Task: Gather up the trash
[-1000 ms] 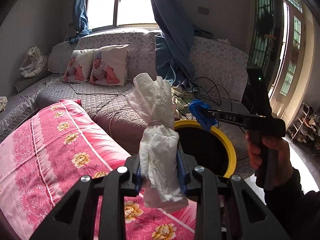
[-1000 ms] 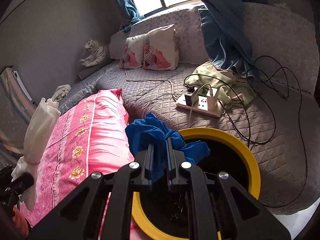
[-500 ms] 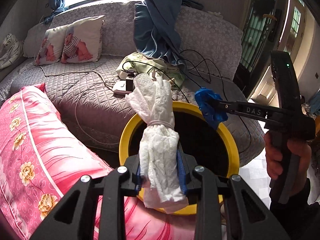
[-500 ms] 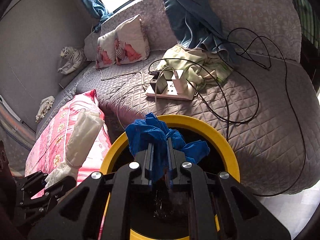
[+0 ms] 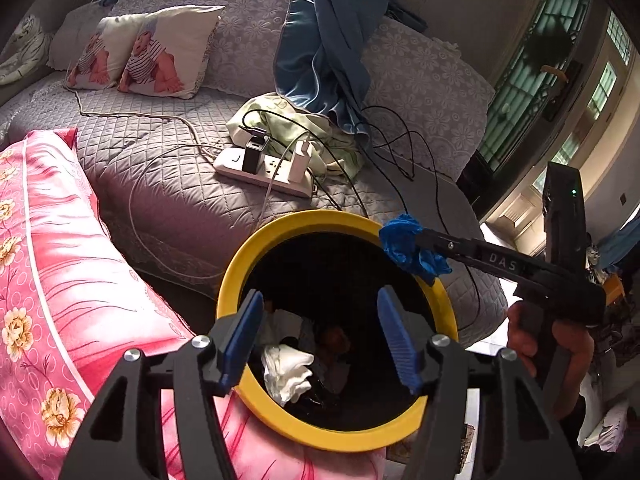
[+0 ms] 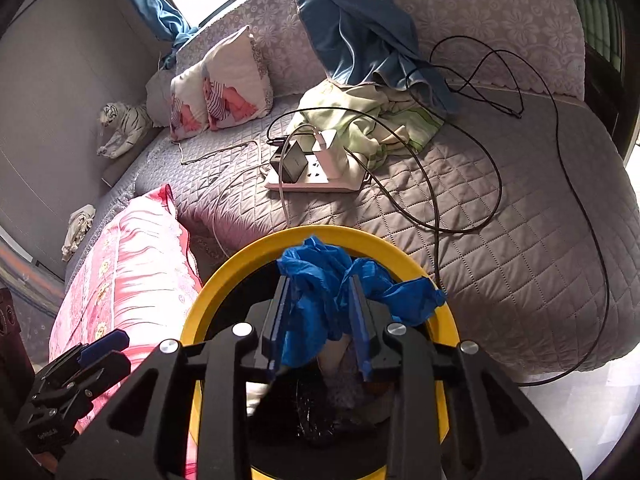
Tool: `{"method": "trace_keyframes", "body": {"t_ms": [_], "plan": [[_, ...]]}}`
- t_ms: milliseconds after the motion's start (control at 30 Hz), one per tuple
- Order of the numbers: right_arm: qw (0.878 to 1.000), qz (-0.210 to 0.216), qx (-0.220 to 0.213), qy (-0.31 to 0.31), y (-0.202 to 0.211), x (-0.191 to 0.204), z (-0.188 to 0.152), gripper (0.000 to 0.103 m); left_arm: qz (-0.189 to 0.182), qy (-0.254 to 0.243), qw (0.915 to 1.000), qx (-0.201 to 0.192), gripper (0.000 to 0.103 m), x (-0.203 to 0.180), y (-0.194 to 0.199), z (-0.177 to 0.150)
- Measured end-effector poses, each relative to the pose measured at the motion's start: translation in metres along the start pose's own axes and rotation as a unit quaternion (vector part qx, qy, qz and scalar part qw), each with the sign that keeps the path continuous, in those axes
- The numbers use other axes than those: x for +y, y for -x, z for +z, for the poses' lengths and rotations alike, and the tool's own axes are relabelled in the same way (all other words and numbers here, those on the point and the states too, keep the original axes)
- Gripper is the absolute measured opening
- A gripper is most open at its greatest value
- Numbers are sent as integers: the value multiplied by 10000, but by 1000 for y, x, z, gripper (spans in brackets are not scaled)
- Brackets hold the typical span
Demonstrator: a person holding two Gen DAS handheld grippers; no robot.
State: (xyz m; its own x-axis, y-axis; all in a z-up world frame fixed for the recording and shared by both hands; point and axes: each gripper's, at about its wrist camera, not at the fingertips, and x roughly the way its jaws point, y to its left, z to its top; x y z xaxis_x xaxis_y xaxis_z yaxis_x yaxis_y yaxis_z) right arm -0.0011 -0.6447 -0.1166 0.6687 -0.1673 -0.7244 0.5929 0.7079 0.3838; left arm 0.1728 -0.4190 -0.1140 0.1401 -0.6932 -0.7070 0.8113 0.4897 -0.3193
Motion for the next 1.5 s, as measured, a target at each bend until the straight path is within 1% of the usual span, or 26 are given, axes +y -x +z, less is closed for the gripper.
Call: {"method": "trace_keyframes", "body": {"t_ms": [67,200,333,433,567,700,800,900,967,1033,1100,1133,1200,1233,1267,1300,1367,1500], "plan": [[10000,-1,-34,0,5,0,1,29,9,77,9999,-93,57,4,9,0],[9999,7,-114,59,15,7,3,29,155,138,9992,-330,57,13,34,0],[9995,68,-205,238,28,25,3,29,273,293,9974,-594,57,27,67,-4],[9985,152,-304,431,40,45,3,29,481,399,9943,-859,57,41,100,-9],[9957,349,-438,734,53,82,1,30,850,602,9866,-1254,57,65,151,-23],[9907,483,-603,1117,63,126,-8,30,1374,825,9736,-1626,57,88,205,-45],[9851,629,-676,1453,67,163,-21,31,1777,1019,9606,-1877,57,104,244,-69],[9773,919,-645,1797,68,203,-41,37,2302,1195,9438,-2046,57,118,280,-100],[9704,1063,-622,2076,69,229,-60,37,2529,1354,9346,-2105,62,126,300,-123],[9630,1182,-652,2334,71,254,-80,39,2848,1457,9221,-2176,64,130,317,-145],[9560,1291,-699,2539,74,275,-99,54,3157,1551,9074,-2301,72,131,333,-166],[9534,1347,-760,2590,77,283,-108,57,3260,1604,9000,-2410,78,130,341,-176],[9494,1465,-925,2618,84,296,-123,73,3457,1633,8858,-2629,83,124,355,-193],[9478,1539,-1014,2601,88,300,-131,77,3585,1607,8786,-2715,88,119,361,-199],[9472,1601,-1113,2547,93,303,-136,85,3729,1589,8701,-2803,95,113,368,-206],[9463,1664,-1228,2485,98,305,-140,89,3844,1574,8619,-2908,95,108,373,-212],[9425,1694,-1512,2454,109,309,-151,94,3964,1547,8512,-3072,95,96,382,-222],[9315,1716,-1950,2547,129,317,-165,95,4214,1489,8298,-3342,95,74,397,-232]]}}
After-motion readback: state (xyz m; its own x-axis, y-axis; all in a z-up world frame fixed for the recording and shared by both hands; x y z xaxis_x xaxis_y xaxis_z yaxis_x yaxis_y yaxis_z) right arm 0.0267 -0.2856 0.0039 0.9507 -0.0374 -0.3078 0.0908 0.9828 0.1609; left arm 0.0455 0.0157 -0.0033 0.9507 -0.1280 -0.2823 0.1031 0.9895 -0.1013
